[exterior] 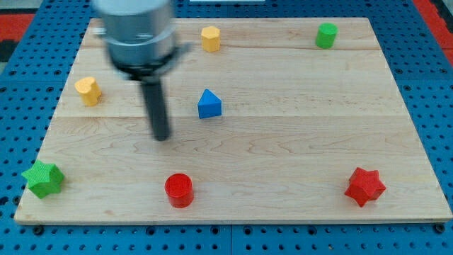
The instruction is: Push the green star towards the center
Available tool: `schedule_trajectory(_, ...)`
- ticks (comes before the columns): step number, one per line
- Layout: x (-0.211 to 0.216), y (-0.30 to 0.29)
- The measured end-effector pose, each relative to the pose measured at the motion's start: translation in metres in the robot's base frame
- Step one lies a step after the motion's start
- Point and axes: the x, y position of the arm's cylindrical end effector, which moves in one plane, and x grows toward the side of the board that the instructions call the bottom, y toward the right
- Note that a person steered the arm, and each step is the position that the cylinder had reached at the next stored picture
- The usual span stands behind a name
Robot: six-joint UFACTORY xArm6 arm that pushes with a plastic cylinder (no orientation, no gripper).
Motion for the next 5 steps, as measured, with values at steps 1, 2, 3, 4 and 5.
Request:
schedule_trajectory(1,0.004,-0.102)
schedule_trajectory(2,0.034,-0.163)
schedule_trajectory(3,0.074,-0.147)
schedule_trajectory(4,0.099,-0.106)
schedule_trajectory(5,0.094,-0.114)
